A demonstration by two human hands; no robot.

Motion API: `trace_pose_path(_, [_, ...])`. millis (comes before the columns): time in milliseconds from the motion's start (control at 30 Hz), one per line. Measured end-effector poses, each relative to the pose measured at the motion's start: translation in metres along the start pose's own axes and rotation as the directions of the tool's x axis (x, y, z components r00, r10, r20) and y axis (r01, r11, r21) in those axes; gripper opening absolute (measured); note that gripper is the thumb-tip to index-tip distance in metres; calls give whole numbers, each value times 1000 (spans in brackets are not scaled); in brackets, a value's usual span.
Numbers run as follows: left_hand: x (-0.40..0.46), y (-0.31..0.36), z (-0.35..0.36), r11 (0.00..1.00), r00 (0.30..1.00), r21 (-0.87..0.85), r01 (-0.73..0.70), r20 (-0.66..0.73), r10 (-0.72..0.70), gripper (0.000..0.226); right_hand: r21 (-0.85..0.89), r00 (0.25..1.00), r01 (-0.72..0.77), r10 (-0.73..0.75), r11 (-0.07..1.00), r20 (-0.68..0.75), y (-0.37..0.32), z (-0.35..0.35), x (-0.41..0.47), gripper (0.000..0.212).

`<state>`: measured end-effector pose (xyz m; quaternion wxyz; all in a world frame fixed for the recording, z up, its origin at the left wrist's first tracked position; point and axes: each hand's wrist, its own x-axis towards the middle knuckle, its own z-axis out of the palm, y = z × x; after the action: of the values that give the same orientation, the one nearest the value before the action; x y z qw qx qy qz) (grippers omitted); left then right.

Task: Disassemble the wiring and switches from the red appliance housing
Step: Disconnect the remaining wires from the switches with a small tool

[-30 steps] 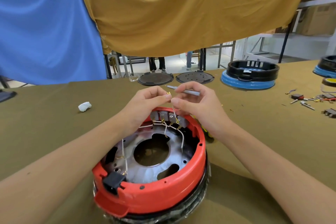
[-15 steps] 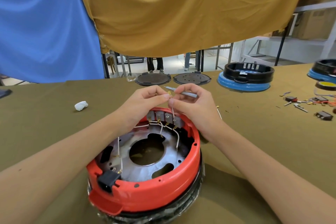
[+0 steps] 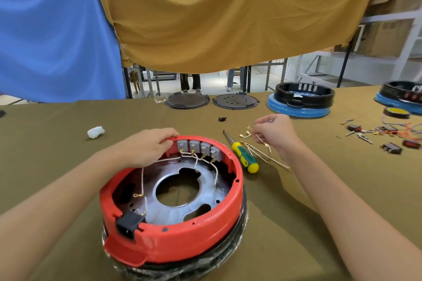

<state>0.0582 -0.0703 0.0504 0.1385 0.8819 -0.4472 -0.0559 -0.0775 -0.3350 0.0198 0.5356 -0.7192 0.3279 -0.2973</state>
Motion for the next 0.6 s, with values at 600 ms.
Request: trace_pose_path(600, [0,-9,-4,971,1000,-239,-17,18,21,17,492,954,209,-286,845,87,-12,13,-19,16])
